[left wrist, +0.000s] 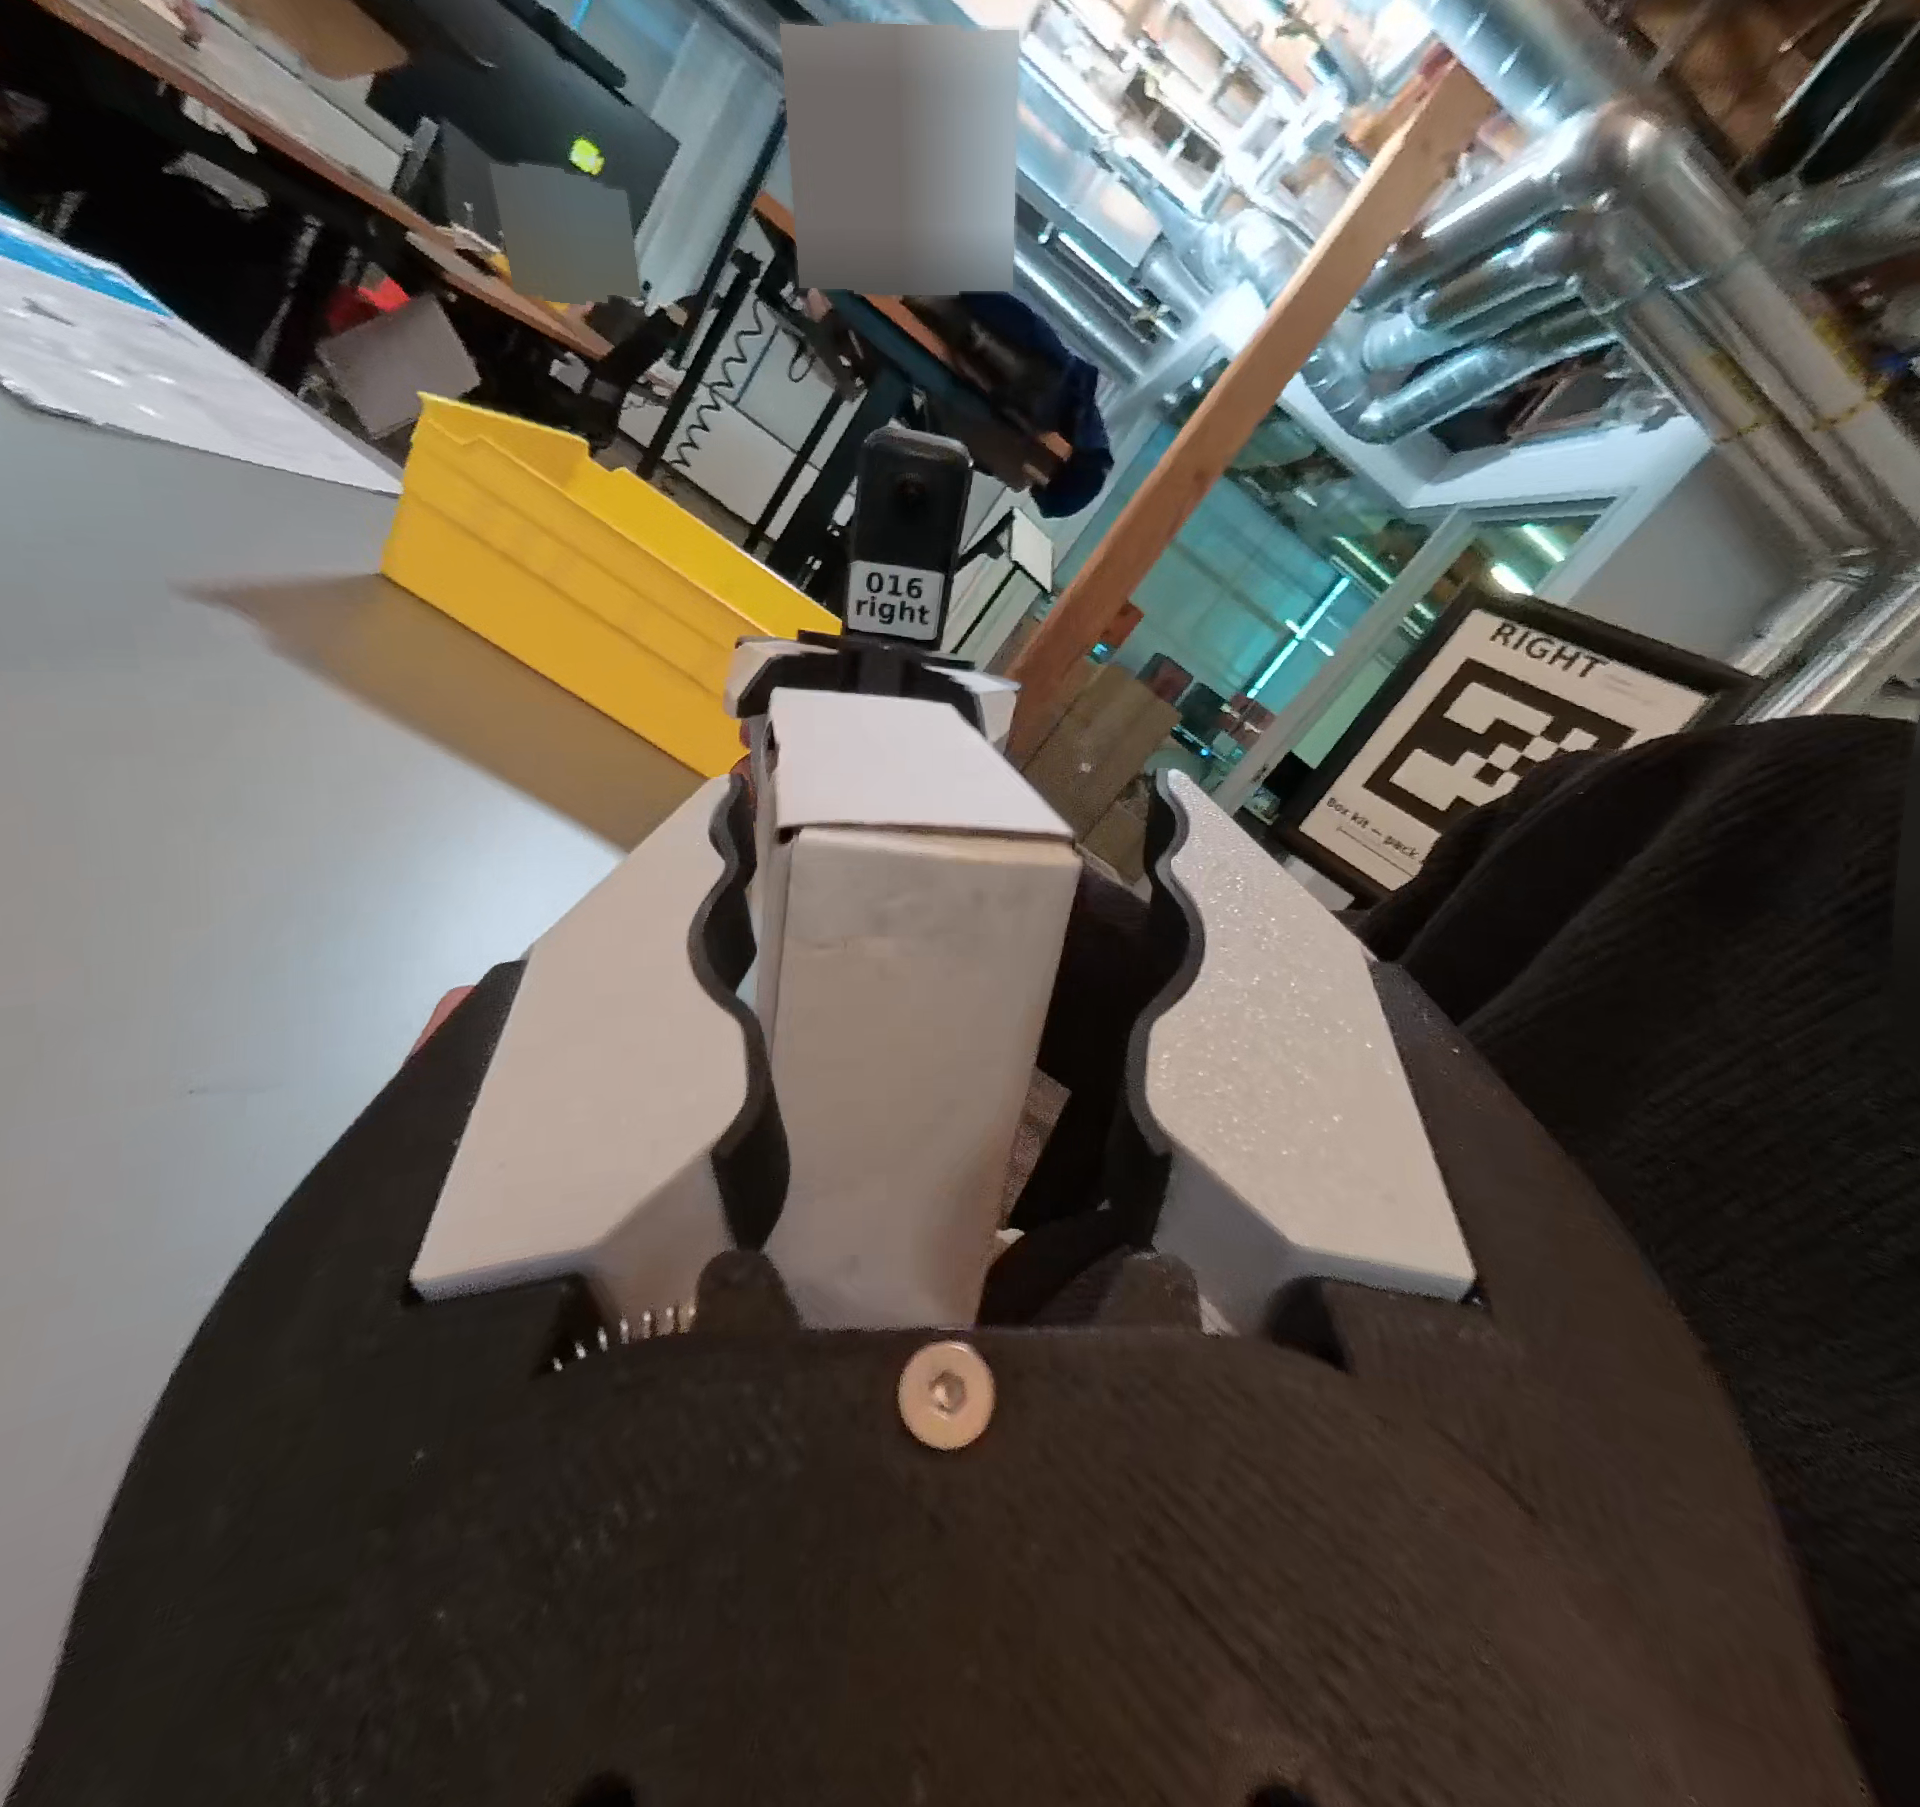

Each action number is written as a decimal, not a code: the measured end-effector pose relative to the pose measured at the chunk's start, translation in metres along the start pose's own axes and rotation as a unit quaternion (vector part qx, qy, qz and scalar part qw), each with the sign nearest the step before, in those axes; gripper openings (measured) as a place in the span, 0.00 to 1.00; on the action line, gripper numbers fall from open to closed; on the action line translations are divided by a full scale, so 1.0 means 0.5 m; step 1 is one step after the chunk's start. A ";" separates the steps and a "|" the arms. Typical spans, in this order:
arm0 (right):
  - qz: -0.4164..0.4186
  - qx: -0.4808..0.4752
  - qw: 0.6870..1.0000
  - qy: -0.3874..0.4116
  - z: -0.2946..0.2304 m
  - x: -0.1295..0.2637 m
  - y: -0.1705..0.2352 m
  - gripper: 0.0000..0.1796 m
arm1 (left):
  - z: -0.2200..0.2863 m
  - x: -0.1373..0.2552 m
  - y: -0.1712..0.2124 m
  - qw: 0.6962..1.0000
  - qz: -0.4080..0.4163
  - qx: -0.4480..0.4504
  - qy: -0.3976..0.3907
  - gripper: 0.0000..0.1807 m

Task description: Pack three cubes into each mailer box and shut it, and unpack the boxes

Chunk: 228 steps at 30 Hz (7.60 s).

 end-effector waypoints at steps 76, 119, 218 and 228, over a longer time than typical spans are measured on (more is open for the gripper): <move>0.110 -0.040 0.992 -0.040 0.001 0.045 -0.033 0.33 | -0.050 0.052 0.000 0.984 0.078 0.106 0.123 0.22; 0.167 -0.123 0.977 -0.053 0.028 0.013 -0.006 0.33 | -0.051 0.003 0.036 0.956 0.069 0.199 0.206 0.02; -0.247 0.632 0.543 0.494 -0.089 -0.168 0.054 0.00 | -0.035 -0.053 0.104 0.924 0.263 0.179 -0.214 0.28; -0.236 0.673 0.515 0.475 -0.113 -0.199 0.070 0.00 | -0.059 -0.031 0.107 0.903 0.271 0.202 -0.265 0.53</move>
Point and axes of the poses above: each gripper's, where its closed fingertips meet, x back along the fingers, y out of its underside, z = x × y across the jaws, the point moved 10 cm from there along x, back along the fingers, and after that the axes turned 3 degrees about x, right-handed, at the moved point
